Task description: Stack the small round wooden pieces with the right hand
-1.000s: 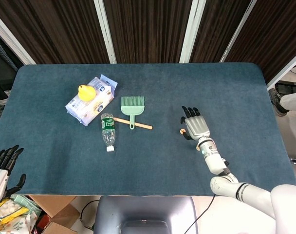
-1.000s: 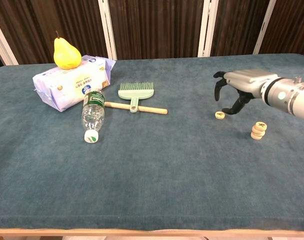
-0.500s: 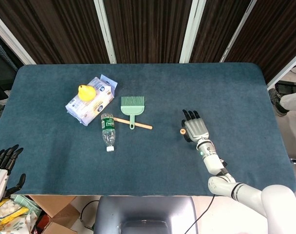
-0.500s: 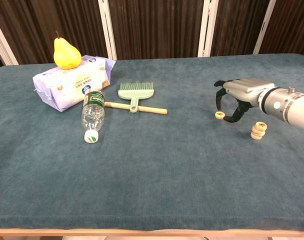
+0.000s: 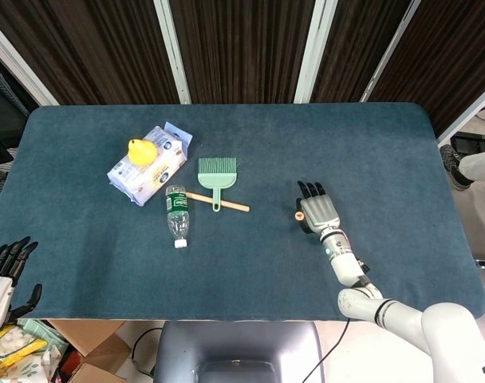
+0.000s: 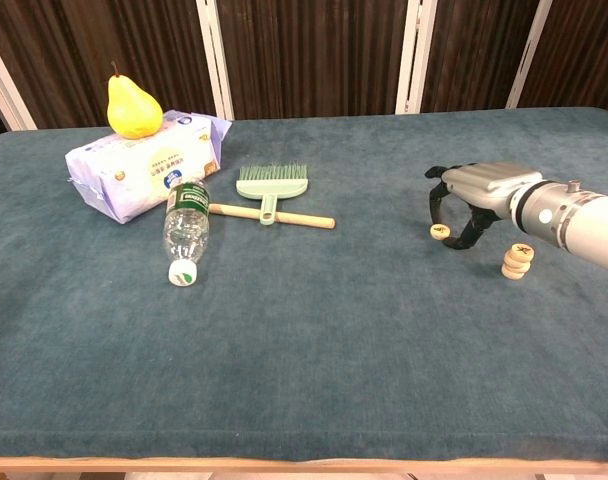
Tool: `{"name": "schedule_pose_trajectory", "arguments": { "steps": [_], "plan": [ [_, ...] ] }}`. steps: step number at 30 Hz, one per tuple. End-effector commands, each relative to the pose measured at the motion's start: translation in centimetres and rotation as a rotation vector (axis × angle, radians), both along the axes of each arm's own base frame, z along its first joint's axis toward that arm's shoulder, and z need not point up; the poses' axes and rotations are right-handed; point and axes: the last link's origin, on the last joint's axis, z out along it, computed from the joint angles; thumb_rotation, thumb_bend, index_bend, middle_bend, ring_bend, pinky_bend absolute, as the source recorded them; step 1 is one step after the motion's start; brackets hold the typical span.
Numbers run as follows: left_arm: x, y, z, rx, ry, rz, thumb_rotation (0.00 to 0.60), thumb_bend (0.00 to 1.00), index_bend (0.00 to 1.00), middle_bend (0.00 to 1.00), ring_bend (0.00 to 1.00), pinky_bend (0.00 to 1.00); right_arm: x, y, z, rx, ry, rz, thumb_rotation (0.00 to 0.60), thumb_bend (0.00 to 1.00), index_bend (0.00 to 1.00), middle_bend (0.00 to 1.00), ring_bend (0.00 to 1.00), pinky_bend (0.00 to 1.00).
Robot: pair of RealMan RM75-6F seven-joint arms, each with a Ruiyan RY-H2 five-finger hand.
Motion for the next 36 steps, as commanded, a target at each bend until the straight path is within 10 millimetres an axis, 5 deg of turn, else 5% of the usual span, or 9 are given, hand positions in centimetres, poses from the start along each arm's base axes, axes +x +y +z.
{"name": "schedule_pose_trajectory", "arguments": {
  "steps": [1, 18, 36],
  "plan": [
    [0.0, 0.0, 0.0, 0.000, -0.001, -0.001, 0.600, 0.48, 0.00, 0.00, 0.00, 0.00, 0.0, -0.1, -0.1, 0.000, 0.003, -0.003, 0.600, 0.47, 0.59, 0.07, 0.00, 0.00],
    [0.0, -0.1, 0.1, 0.003, -0.004, -0.006, 0.600, 0.48, 0.00, 0.00, 0.00, 0.00, -0.2, 0.4, 0.8, -0.009, -0.006, 0.018, 0.600, 0.47, 0.64, 0.08, 0.00, 0.00],
    [0.3, -0.4, -0.1, 0.006, -0.003, -0.017, 0.600, 0.48, 0.00, 0.00, 0.00, 0.00, -2.0, 6.4, 8.1, -0.012, -0.028, 0.129, 0.600, 0.46, 0.62, 0.08, 0.00, 0.00]
  ]
}}
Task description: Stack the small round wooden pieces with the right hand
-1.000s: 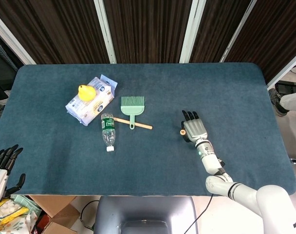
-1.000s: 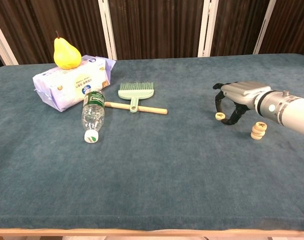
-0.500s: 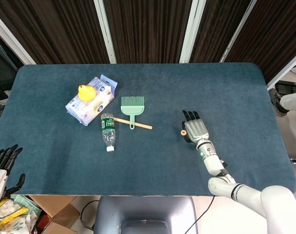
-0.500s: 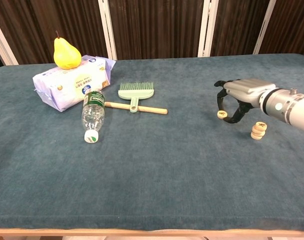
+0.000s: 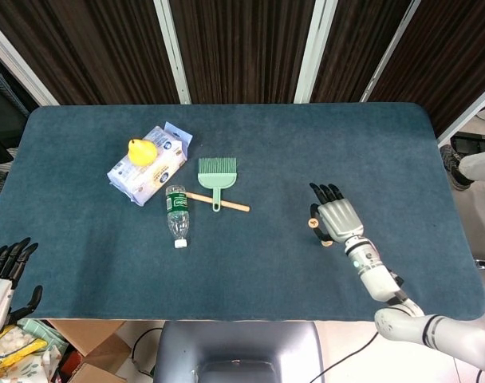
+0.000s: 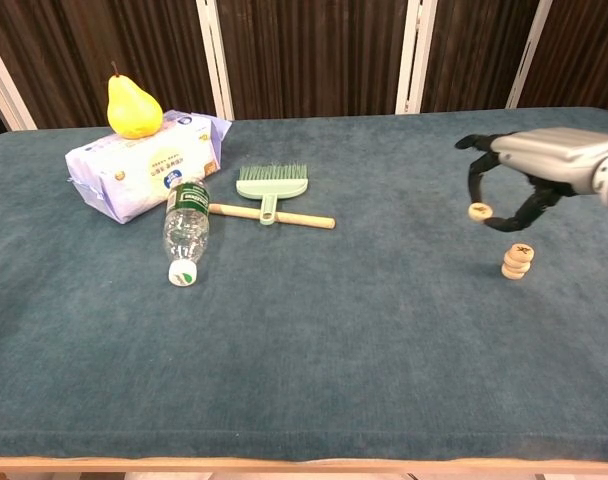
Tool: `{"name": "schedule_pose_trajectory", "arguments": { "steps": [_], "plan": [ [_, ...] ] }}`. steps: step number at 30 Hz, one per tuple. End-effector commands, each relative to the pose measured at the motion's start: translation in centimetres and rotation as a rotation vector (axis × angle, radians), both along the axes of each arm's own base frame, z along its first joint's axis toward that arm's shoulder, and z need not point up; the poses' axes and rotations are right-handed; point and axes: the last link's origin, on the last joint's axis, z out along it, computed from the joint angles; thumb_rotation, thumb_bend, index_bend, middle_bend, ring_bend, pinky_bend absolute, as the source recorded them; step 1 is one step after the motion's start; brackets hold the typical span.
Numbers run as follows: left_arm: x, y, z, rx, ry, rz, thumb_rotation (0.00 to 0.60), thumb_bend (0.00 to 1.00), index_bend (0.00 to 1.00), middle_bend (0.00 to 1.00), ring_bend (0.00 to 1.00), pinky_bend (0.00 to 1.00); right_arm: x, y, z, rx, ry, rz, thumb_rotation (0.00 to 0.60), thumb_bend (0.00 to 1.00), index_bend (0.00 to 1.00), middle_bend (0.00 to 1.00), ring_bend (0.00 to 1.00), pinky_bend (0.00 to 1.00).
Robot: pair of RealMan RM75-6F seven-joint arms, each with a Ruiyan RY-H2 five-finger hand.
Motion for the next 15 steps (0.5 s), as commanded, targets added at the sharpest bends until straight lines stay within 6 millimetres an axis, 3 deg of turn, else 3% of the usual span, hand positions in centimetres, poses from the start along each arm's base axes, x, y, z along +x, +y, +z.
{"name": "schedule_pose_trajectory", "arguments": {
  "steps": [1, 7, 15],
  "plan": [
    [0.0, 0.0, 0.0, -0.001, 0.000, 0.000, 0.600, 0.48, 0.00, 0.00, 0.00, 0.00, -1.0, 1.6, 1.0, -0.007, 0.026, 0.018, 0.600, 0.46, 0.62, 0.08, 0.00, 0.00],
    [0.0, 0.0, -0.1, -0.009, 0.001, 0.001, 0.600, 0.48, 0.00, 0.00, 0.00, 0.00, -2.3, 2.8, 1.3, 0.007, 0.065, 0.025, 0.600, 0.47, 0.62, 0.08, 0.00, 0.00],
    [-0.1, 0.1, -0.1, -0.008, 0.001, 0.007, 0.600, 0.48, 0.00, 0.00, 0.00, 0.00, -3.5, 2.8, 0.8, 0.018, 0.095, 0.006, 0.600, 0.46, 0.62, 0.08, 0.00, 0.00]
  ]
}}
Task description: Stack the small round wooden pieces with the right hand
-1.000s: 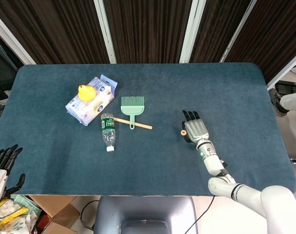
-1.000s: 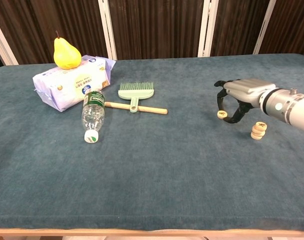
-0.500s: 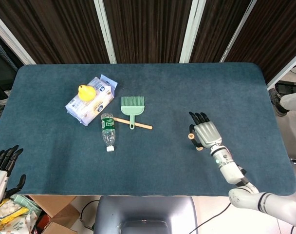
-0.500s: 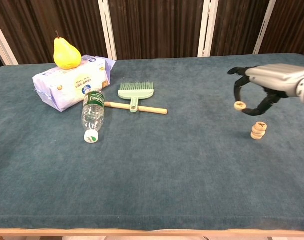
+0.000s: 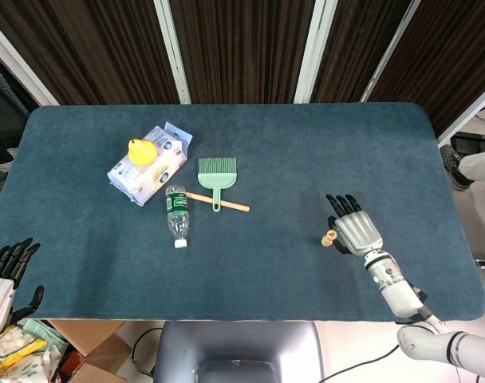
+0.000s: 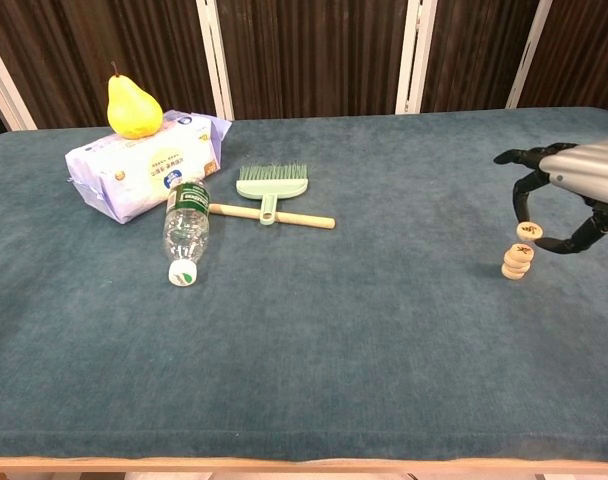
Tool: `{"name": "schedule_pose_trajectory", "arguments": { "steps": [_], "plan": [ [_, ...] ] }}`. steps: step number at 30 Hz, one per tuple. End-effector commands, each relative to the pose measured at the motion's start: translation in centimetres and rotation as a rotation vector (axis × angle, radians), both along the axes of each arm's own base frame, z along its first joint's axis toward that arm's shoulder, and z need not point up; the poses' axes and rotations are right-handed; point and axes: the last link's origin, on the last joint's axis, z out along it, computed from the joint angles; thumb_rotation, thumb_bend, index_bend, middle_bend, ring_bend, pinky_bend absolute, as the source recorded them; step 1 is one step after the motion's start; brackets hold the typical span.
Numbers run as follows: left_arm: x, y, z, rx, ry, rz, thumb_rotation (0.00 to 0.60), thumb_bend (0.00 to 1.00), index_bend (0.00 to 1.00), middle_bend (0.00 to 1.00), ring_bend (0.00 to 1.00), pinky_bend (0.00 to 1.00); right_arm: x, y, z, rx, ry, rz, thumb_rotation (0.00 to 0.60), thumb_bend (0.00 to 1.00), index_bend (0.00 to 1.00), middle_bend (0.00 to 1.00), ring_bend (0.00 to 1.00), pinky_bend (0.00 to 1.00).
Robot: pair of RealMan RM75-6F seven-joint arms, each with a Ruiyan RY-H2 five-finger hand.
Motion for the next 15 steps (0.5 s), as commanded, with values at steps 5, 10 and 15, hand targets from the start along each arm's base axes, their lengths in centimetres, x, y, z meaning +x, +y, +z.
{"name": "schedule_pose_trajectory", "arguments": {
  "steps": [5, 10, 15],
  "plan": [
    [0.07, 0.06, -0.25, -0.011, 0.007, 0.001, 0.600, 0.48, 0.00, 0.00, 0.00, 0.00, -0.58, -0.03, -0.48, 0.009, 0.007, -0.011, 0.600, 0.47, 0.62, 0.08, 0.00, 0.00],
    [0.03, 0.08, -0.20, -0.007, 0.005, 0.005, 0.600, 0.48, 0.00, 0.00, 0.00, 0.00, -0.76, -0.02, -0.75, 0.015, 0.009, -0.012, 0.600, 0.46, 0.62, 0.08, 0.00, 0.00],
    [0.03, 0.07, -0.18, -0.006, 0.005, 0.005, 0.600, 0.48, 0.00, 0.00, 0.00, 0.00, -0.70, -0.04, -0.84, 0.018, 0.003, -0.011, 0.600, 0.47, 0.62, 0.08, 0.00, 0.00]
  ]
}}
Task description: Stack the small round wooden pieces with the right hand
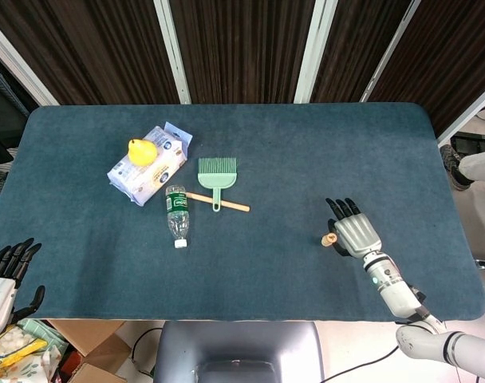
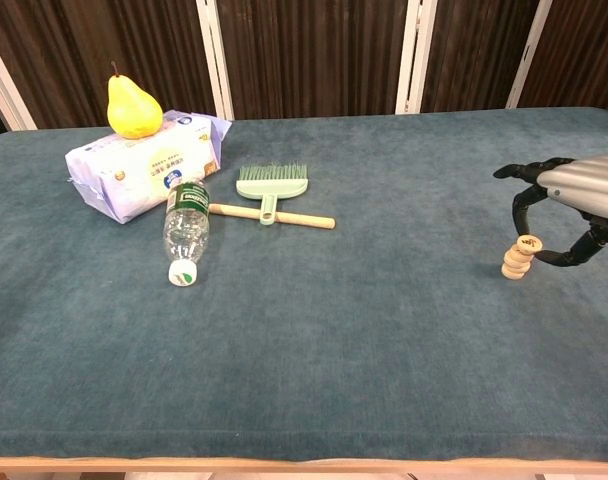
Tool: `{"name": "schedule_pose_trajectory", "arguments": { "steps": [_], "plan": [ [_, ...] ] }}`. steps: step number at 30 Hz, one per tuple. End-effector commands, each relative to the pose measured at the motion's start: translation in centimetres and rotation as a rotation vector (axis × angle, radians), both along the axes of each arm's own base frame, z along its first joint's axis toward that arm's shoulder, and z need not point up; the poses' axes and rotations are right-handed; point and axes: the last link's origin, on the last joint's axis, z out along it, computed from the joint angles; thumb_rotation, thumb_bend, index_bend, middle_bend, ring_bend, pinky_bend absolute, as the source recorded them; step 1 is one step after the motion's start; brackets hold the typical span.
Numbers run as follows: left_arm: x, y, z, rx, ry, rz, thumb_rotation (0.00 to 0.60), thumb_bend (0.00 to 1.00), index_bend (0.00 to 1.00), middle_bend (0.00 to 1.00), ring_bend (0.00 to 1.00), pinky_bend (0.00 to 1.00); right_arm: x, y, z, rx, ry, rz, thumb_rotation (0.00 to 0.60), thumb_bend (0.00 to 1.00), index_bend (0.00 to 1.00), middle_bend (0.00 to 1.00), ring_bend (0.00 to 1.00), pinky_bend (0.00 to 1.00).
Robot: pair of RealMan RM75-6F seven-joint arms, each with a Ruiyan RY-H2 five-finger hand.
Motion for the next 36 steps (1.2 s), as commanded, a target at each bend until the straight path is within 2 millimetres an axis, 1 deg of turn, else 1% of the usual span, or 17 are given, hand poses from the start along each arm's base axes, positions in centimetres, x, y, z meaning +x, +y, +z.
{"name": "schedule_pose_trajectory", "arguments": {
  "steps": [1, 3, 10, 15, 19, 22, 24, 27, 29, 31, 33, 35, 36],
  "plan": [
    [0.0, 0.0, 0.0, 0.000, 0.000, 0.000, 0.600, 0.48, 0.00, 0.00, 0.00, 0.00, 0.0, 0.0, 0.0, 0.000, -0.001, 0.002, 0.600, 0.47, 0.62, 0.08, 0.00, 0.00],
    [0.0, 0.0, 0.0, 0.000, 0.000, 0.000, 0.600, 0.48, 0.00, 0.00, 0.00, 0.00, 0.1, 0.0, -0.1, 0.001, -0.003, 0.004, 0.600, 0.47, 0.62, 0.08, 0.00, 0.00],
    [0.0, 0.0, 0.1, 0.002, -0.003, 0.000, 0.600, 0.48, 0.00, 0.00, 0.00, 0.00, 0.2, 0.1, -0.3, 0.010, 0.001, 0.001, 0.600, 0.47, 0.54, 0.08, 0.00, 0.00],
    [0.0, 0.0, 0.1, 0.002, -0.001, -0.002, 0.600, 0.48, 0.00, 0.00, 0.00, 0.00, 0.3, 0.3, -0.3, 0.013, -0.006, 0.001, 0.600, 0.46, 0.50, 0.08, 0.00, 0.00],
    [0.0, -0.1, 0.2, 0.006, -0.003, -0.003, 0.600, 0.48, 0.00, 0.00, 0.00, 0.00, 0.3, 0.8, 0.5, -0.004, -0.025, 0.010, 0.600, 0.46, 0.48, 0.07, 0.00, 0.00],
    [0.0, -0.1, 0.2, 0.010, -0.004, -0.003, 0.600, 0.48, 0.00, 0.00, 0.00, 0.00, 0.2, 2.0, 1.9, -0.038, -0.063, 0.013, 0.600, 0.46, 0.41, 0.04, 0.00, 0.00],
    [0.0, -0.2, 0.3, 0.011, -0.003, -0.004, 0.600, 0.48, 0.00, 0.00, 0.00, 0.00, 0.1, 3.2, 3.0, -0.069, -0.096, 0.020, 0.600, 0.46, 0.33, 0.02, 0.00, 0.00],
    [0.0, -0.2, 0.2, 0.011, 0.000, -0.006, 0.600, 0.48, 0.00, 0.00, 0.00, 0.00, -0.5, 6.6, 5.1, -0.130, -0.150, 0.030, 0.600, 0.41, 0.21, 0.00, 0.00, 0.00],
    [0.0, -0.2, 0.2, 0.010, 0.005, -0.004, 0.600, 0.48, 0.00, 0.00, 0.00, 0.00, -1.3, 9.7, 6.4, -0.150, -0.148, 0.021, 0.600, 0.37, 0.12, 0.00, 0.00, 0.00],
    [0.0, -0.2, 0.1, 0.012, 0.013, -0.001, 0.600, 0.48, 0.00, 0.00, 0.00, 0.00, -2.1, 12.9, 7.4, -0.164, -0.126, -0.021, 0.600, 0.35, 0.06, 0.00, 0.00, 0.00],
    [0.0, -0.3, 0.0, 0.011, 0.019, -0.001, 0.600, 0.48, 0.00, 0.00, 0.00, 0.00, -2.4, 15.3, 8.3, -0.207, -0.130, -0.031, 0.600, 0.35, 0.01, 0.00, 0.00, 0.00],
    [0.1, -0.2, -0.2, 0.018, 0.022, -0.005, 0.600, 0.48, 0.00, 0.00, 0.00, 0.00, -2.6, 16.6, 8.8, -0.258, -0.165, -0.030, 0.600, 0.34, 0.00, 0.00, 0.00, 0.00],
    [0.2, -0.1, -0.2, 0.025, 0.027, -0.009, 0.600, 0.48, 0.00, 0.00, 0.00, 0.00, -2.7, 16.9, 8.9, -0.275, -0.181, -0.037, 0.600, 0.34, 0.00, 0.00, 0.00, 0.00]
  ]
}}
